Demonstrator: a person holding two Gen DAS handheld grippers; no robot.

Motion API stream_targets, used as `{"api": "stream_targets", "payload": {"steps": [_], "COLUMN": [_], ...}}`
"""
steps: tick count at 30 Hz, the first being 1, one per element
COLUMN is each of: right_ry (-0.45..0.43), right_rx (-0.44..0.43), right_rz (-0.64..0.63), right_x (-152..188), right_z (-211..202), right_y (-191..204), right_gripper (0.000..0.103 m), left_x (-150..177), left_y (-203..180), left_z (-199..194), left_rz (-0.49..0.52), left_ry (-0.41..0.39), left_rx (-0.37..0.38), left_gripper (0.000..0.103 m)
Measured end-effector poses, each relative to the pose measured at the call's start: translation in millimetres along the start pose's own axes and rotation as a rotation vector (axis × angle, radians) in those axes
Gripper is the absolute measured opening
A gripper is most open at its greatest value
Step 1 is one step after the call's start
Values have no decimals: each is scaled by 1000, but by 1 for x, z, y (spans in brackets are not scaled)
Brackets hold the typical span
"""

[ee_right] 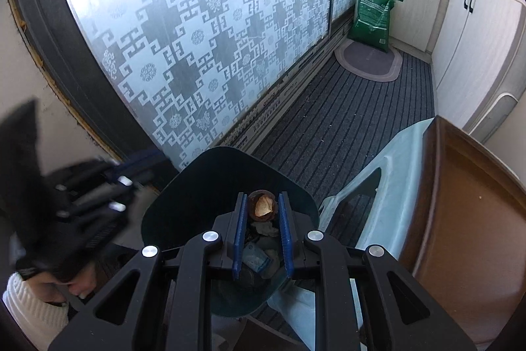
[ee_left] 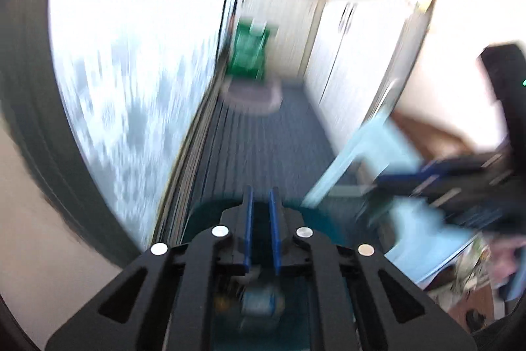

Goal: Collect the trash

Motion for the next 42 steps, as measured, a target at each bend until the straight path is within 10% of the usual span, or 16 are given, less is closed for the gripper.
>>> {"api": "stream_targets", "payload": {"steps": [7, 25, 42], "right_ry": [108, 285, -117], "right_rx": [9, 2, -7], "right_rz": [-74, -81, -23], "right_x": [17, 49, 0], "right_z": [39, 93, -40], "right_y": [20, 18, 22], "right_gripper": [19, 38, 25], "left_x": [-20, -26, -30], "left_y": [-17, -10, -17], "left_z": [-47, -70, -64], "left_rz": [6, -34, -32], "left_ry": [-209, -282, -175], "left_rx": [18, 32, 50], "left_gripper": [10, 11, 32]}}
Point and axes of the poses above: each gripper's, at about its wrist camera, not at the fingertips, and z roughly the way its jaws point, y to its left, x to its underside, the point moved 3 cm from there along z, roughly the way its jaws point, and after that the axes turned 3 degrees about y, right-handed, at the moved point
